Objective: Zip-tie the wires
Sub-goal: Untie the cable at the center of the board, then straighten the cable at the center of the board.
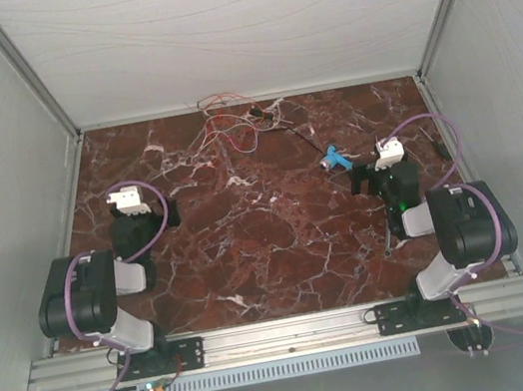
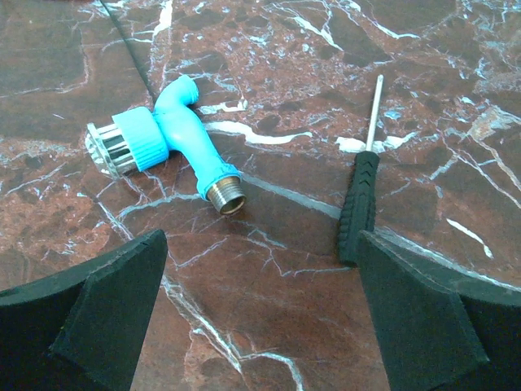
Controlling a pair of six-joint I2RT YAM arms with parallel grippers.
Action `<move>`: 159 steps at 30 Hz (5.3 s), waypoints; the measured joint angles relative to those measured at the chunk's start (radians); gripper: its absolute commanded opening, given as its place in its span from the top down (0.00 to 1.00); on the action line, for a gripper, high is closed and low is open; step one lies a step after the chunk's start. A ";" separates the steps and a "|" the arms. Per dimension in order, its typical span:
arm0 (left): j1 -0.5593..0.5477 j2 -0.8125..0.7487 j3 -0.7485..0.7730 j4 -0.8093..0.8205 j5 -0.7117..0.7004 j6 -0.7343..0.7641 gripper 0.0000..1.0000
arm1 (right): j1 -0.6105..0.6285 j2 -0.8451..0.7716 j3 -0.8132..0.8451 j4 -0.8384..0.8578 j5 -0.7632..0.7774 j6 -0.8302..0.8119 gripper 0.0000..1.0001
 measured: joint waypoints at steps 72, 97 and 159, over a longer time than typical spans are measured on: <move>-0.116 0.475 1.135 -1.366 -0.048 -0.119 1.00 | 0.009 -0.270 0.479 -0.910 -0.235 0.479 0.02; -0.122 -0.186 1.304 -1.471 -0.347 -0.188 1.00 | 0.009 -0.264 0.479 -0.911 -0.275 0.479 0.02; -0.165 -0.364 1.145 -1.081 -0.127 -0.334 1.00 | 0.816 0.341 0.780 -0.194 0.017 -0.010 0.02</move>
